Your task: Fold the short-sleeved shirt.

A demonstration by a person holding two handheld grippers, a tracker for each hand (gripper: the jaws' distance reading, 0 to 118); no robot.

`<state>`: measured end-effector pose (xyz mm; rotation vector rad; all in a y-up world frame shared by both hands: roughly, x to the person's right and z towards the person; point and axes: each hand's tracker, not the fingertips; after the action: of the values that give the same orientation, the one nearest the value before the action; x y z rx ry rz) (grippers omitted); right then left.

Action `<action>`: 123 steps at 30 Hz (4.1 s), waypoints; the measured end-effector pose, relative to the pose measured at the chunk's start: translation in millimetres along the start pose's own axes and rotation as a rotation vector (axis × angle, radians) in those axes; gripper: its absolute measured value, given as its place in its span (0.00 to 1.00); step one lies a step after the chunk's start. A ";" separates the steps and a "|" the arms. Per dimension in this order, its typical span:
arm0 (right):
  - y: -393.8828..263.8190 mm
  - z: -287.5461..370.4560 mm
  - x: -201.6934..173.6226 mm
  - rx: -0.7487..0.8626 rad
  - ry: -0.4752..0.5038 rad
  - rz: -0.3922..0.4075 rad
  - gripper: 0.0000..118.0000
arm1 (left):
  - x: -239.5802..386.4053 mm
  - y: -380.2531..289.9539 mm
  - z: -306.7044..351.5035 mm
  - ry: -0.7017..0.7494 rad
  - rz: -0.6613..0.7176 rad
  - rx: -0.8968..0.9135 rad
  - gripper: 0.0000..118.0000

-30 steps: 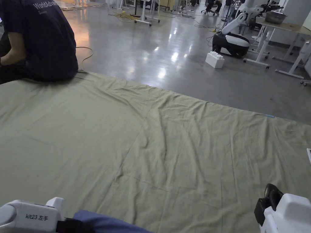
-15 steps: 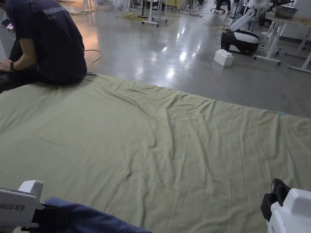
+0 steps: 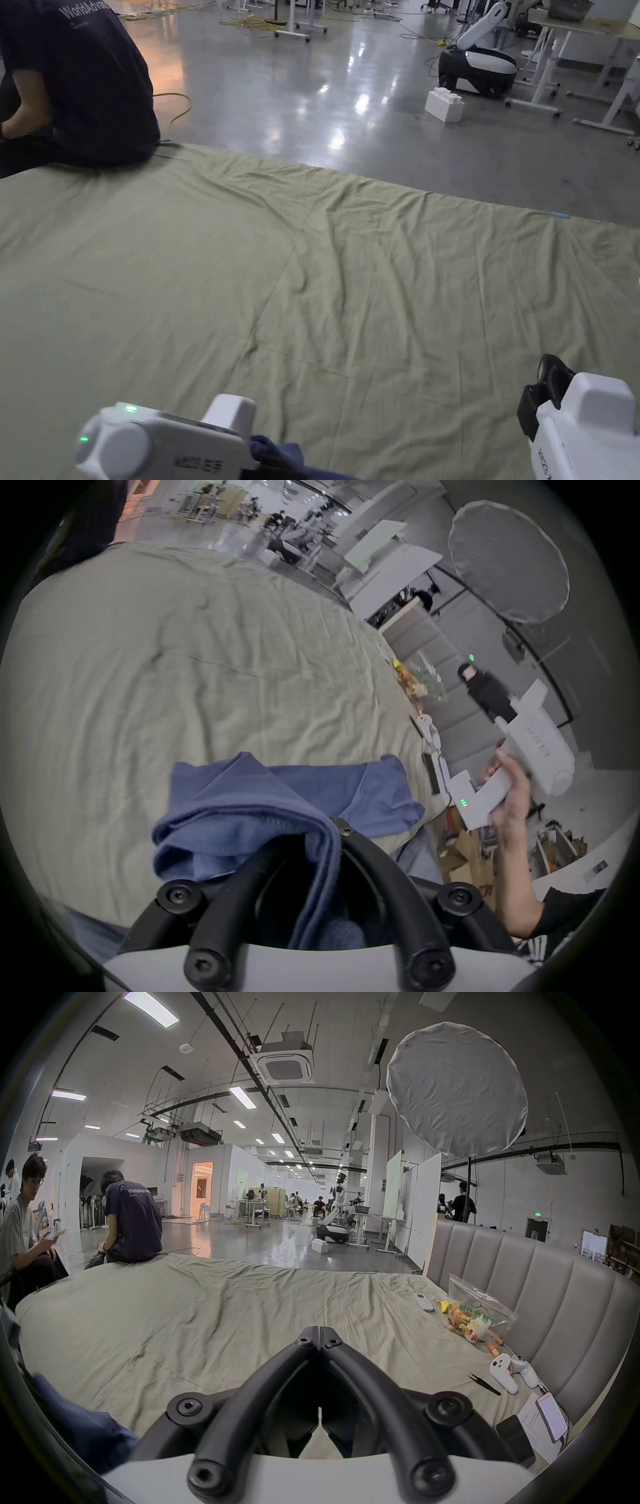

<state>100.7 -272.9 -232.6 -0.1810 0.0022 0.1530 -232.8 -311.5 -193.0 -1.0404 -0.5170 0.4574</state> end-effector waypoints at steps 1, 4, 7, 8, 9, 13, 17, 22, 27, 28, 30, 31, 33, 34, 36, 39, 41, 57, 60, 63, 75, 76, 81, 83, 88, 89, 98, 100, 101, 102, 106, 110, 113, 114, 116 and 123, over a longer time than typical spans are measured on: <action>-0.6 0.7 2.1 -0.002 -0.004 -0.003 0.00 | 4.4 -2.3 -15.8 0.008 -0.010 -0.027 0.09; -2.3 3.7 7.9 -0.006 -0.014 -0.008 0.00 | 13.1 -10.3 -59.4 0.064 -0.013 -0.096 0.09; -4.5 6.9 13.6 -0.009 -0.024 -0.006 0.00 | 14.4 -15.6 -92.8 0.096 0.045 -0.115 0.09; -5.3 7.6 15.4 -0.011 -0.029 -0.005 0.00 | 14.5 -16.9 -100.3 0.100 0.067 -0.115 0.09; -6.0 8.1 17.1 -0.012 -0.032 -0.004 0.00 | 15.1 -18.1 -105.8 0.103 0.077 -0.117 0.09; -7.7 10.2 23.1 -0.019 -0.041 -0.008 0.00 | 19.1 -18.4 -114.1 0.137 0.090 -0.075 0.09; -9.1 11.2 26.0 -0.023 -0.046 -0.012 0.00 | 30.0 -15.0 -109.5 0.165 0.064 -0.047 0.09; -11.0 11.8 25.6 -0.027 -0.042 -0.017 0.00 | 32.6 -16.6 -113.4 0.189 0.064 -0.076 0.12; -12.4 14.0 25.1 -0.031 -0.035 -0.012 0.00 | 39.4 -10.5 -83.3 0.123 0.083 -0.033 0.56; -12.6 14.3 25.6 -0.031 -0.035 -0.010 0.00 | 37.5 -7.4 -73.1 0.113 0.085 -0.018 0.56; -12.9 14.5 26.9 -0.032 -0.036 -0.010 0.00 | 24.1 -1.6 -56.0 0.092 0.087 0.023 0.56; -13.1 14.7 27.8 -0.032 -0.037 -0.012 0.00 | 20.1 1.8 -44.9 0.086 0.095 0.043 0.56; -13.0 14.4 29.4 -0.034 -0.038 -0.017 0.00 | 8.8 7.5 -27.7 0.067 0.118 0.077 0.55; -13.3 14.3 30.0 -0.035 -0.039 -0.021 0.00 | 0.7 9.6 -21.0 0.074 0.128 0.103 0.55; -14.1 13.9 30.6 -0.038 -0.039 -0.026 0.00 | -6.9 10.4 -14.3 0.101 0.126 0.127 0.51; -15.5 13.2 30.5 -0.043 -0.034 -0.031 0.00 | -17.9 5.9 -19.3 0.173 0.133 0.116 0.16; -16.7 12.8 30.0 -0.045 -0.033 -0.034 0.00 | -18.0 0.7 -30.6 0.184 0.132 0.091 0.15; -26.3 12.0 36.3 -0.074 -0.033 -0.043 0.00 | 25.1 -20.0 -134.4 0.014 0.132 -0.077 0.06; -27.7 11.9 39.1 -0.077 -0.036 -0.043 0.00 | 36.4 -29.0 -154.3 0.000 0.106 -0.140 0.06; -28.5 11.3 42.0 -0.080 -0.042 -0.053 0.00 | 40.4 -36.4 -166.7 -0.016 0.117 -0.162 0.06; -27.8 10.0 43.3 -0.080 -0.033 -0.056 0.00 | 24.1 -22.4 -100.6 -0.072 0.102 -0.011 0.19; -27.4 9.9 42.9 -0.077 -0.031 -0.054 0.00 | 13.5 -18.9 -84.1 -0.074 0.103 0.025 0.19; -24.9 9.2 42.6 -0.065 -0.028 -0.060 0.00 | -50.4 -10.8 -20.3 0.052 0.135 0.156 0.53; -23.8 8.3 42.8 -0.059 -0.025 -0.063 0.00 | -77.7 -11.9 -6.3 0.097 0.173 0.184 0.59; -21.8 5.7 42.3 -0.059 -0.027 -0.073 0.00 | -133.9 -24.9 -16.4 -0.090 0.271 0.055 0.59; -21.4 5.8 42.2 -0.060 -0.028 -0.074 0.00 | -145.0 -28.4 -23.2 -0.127 0.280 0.027 0.59; -21.7 12.5 44.4 -0.066 -0.044 -0.058 0.00 | -180.3 -51.1 -59.6 -0.362 0.472 0.053 0.57; -22.6 12.9 44.5 -0.071 -0.045 -0.062 0.00 | -180.2 -54.8 -67.6 -0.377 0.454 0.064 0.46; -23.1 13.2 44.6 -0.074 -0.045 -0.065 0.00 | -182.3 -57.3 -74.6 -0.366 0.447 0.063 0.31; -23.6 13.9 44.7 -0.075 -0.046 -0.067 0.00 | -178.8 -58.0 -78.6 -0.326 0.422 0.061 0.18; -23.9 16.1 44.8 -0.077 -0.051 -0.063 0.00 | -177.5 -57.7 -82.6 -0.286 0.413 0.066 0.11; -22.3 17.3 47.8 -0.074 -0.056 -0.060 0.00 | -169.7 -46.6 -69.1 -0.243 0.346 0.061 0.09; -21.0 18.3 50.2 -0.071 -0.060 -0.054 0.00 | -161.5 -34.7 -46.1 -0.277 0.352 0.105 0.08; -20.7 18.9 51.5 -0.070 -0.060 -0.055 0.00 | -159.1 -29.9 -37.3 -0.271 0.340 0.129 0.08; -20.3 19.5 53.6 -0.068 -0.063 -0.053 0.00 | -156.9 -16.1 -14.3 -0.246 0.317 0.154 0.08; -19.5 19.6 55.7 -0.059 -0.058 -0.050 0.00 | -148.3 22.0 70.9 0.050 0.127 0.186 0.08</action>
<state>158.5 -280.0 -210.7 -0.2355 -0.0651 0.1085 -395.2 -339.8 -211.1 -0.9061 -0.3572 0.5795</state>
